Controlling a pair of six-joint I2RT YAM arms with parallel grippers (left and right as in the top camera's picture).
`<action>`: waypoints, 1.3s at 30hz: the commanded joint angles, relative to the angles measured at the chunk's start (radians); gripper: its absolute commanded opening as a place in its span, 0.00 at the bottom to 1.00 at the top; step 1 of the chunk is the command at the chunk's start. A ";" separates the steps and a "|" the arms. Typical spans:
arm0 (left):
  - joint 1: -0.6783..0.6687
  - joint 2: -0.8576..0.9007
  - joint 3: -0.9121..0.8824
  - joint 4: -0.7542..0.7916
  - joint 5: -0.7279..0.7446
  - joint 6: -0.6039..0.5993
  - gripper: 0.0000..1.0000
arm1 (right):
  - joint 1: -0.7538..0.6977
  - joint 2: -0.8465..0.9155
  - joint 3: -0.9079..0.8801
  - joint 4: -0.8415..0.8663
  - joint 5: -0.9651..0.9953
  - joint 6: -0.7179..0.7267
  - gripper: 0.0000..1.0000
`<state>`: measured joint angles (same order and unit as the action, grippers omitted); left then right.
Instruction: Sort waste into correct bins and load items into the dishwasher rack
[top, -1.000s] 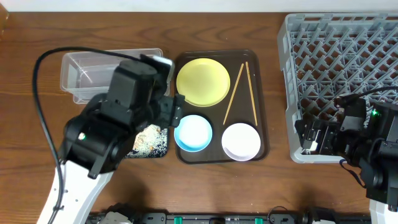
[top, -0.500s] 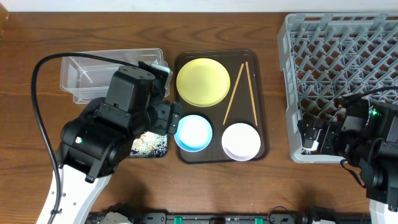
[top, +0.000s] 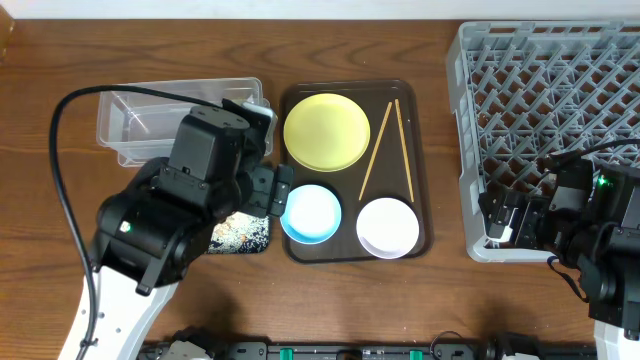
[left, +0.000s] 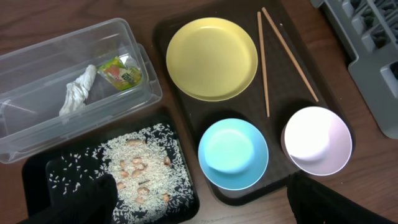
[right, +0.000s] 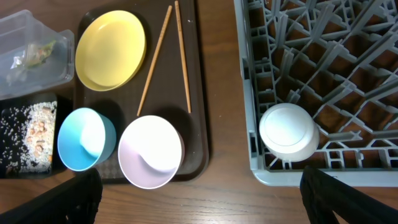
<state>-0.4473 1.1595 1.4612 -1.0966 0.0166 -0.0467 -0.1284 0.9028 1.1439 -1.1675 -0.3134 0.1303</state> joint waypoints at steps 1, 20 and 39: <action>0.001 -0.085 -0.010 -0.005 -0.030 0.021 0.90 | 0.005 -0.002 0.006 -0.003 0.011 0.014 0.99; 0.255 -0.761 -0.821 0.772 0.108 0.133 0.98 | 0.005 -0.002 0.006 -0.003 0.010 0.014 0.99; 0.257 -1.156 -1.395 1.040 0.153 0.132 0.98 | 0.005 -0.002 0.006 -0.003 0.010 0.014 0.99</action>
<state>-0.1963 0.0174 0.0956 -0.0799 0.1459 0.0792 -0.1284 0.9031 1.1435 -1.1694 -0.3126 0.1337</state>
